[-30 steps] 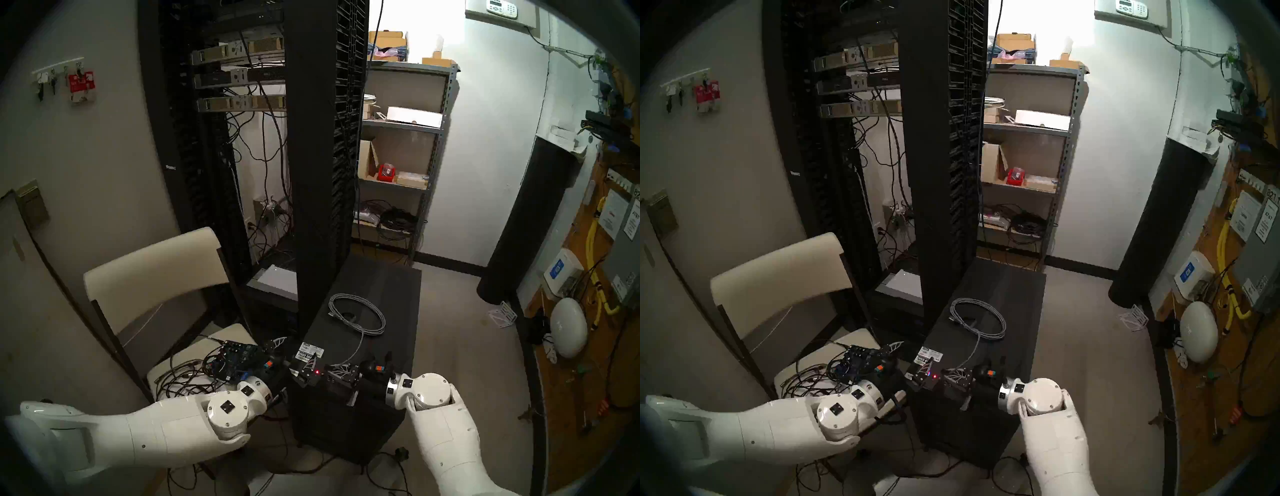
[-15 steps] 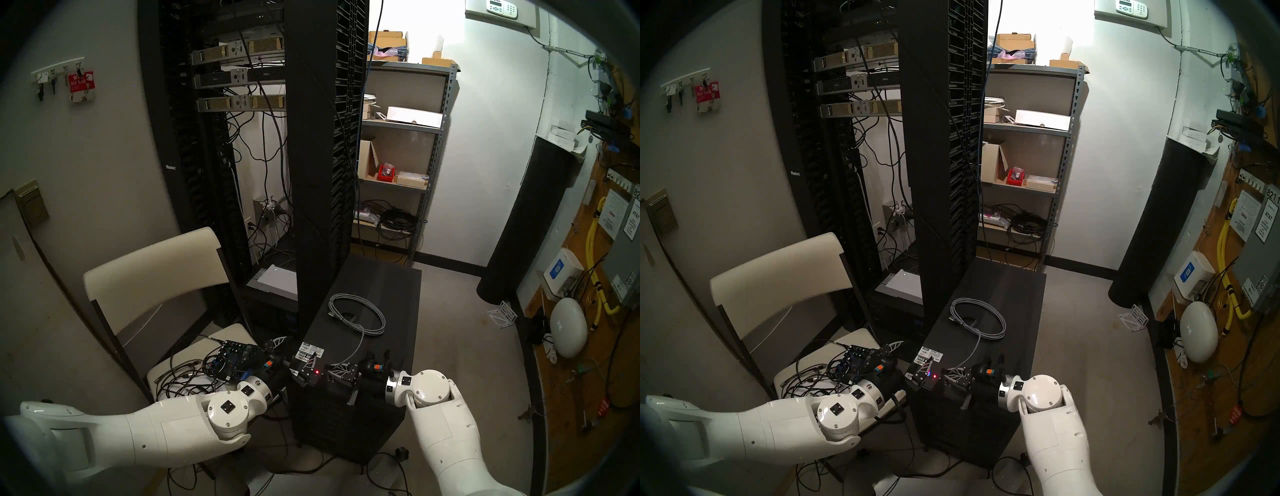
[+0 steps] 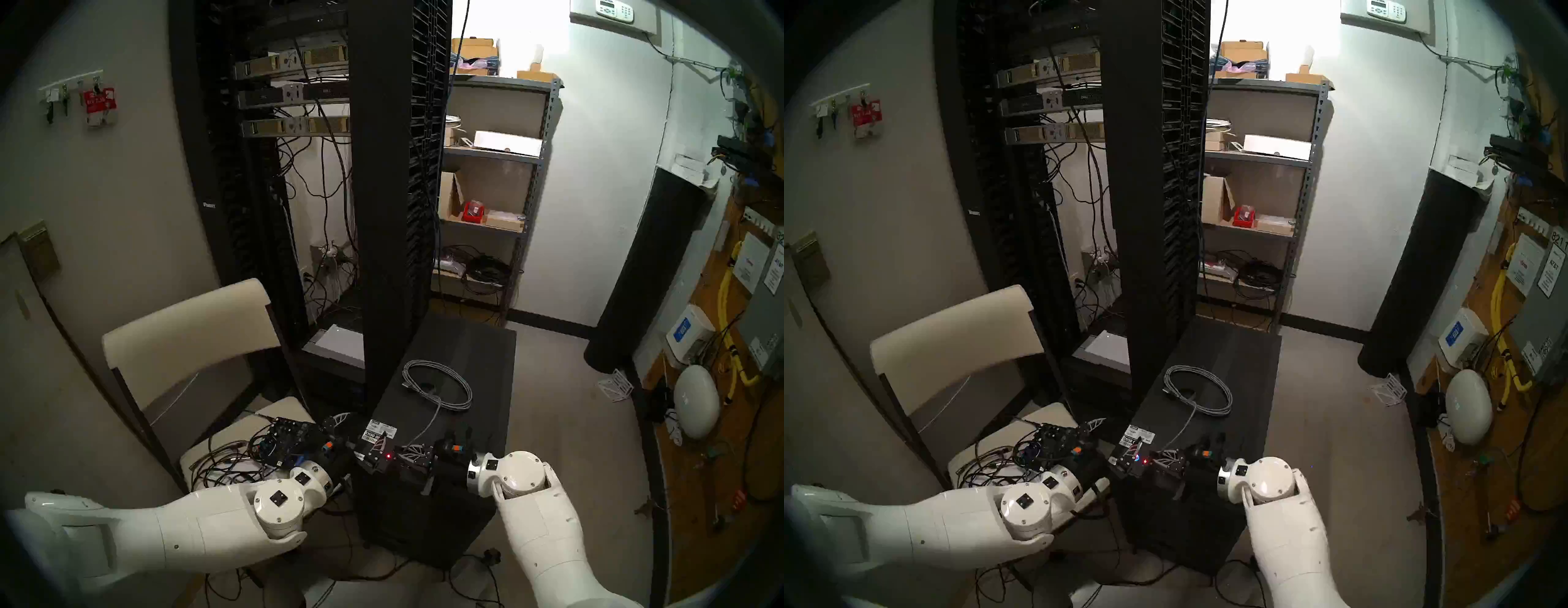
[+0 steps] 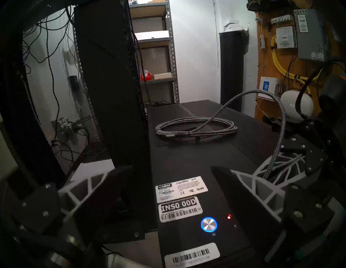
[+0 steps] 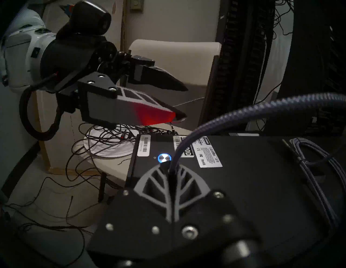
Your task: Insert the cable into the workstation's USB slot
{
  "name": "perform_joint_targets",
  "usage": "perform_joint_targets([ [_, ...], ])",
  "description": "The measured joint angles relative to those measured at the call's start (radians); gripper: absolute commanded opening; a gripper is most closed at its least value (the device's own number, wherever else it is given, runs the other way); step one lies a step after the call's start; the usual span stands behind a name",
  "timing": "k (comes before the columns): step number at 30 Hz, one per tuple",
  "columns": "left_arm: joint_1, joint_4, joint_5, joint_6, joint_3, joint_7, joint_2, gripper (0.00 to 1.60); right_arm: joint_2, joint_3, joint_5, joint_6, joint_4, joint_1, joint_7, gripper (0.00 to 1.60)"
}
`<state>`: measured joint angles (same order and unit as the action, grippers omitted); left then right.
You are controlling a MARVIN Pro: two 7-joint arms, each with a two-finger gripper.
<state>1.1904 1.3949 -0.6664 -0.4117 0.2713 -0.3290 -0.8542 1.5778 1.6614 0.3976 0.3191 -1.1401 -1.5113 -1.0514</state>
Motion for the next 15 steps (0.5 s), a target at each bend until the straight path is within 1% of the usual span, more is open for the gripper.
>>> perform_joint_targets([
  [9,-0.001,0.001,-0.002,-0.001,0.0,0.002,0.0,1.6,-0.003,-0.001,0.003,-0.019,-0.029,-0.02,0.0,0.0],
  [15,-0.001,0.002,-0.002,-0.001,0.0,0.0,0.001,1.6,-0.005,-0.005,0.003,-0.024,-0.027,-0.021,-0.003,0.0],
])
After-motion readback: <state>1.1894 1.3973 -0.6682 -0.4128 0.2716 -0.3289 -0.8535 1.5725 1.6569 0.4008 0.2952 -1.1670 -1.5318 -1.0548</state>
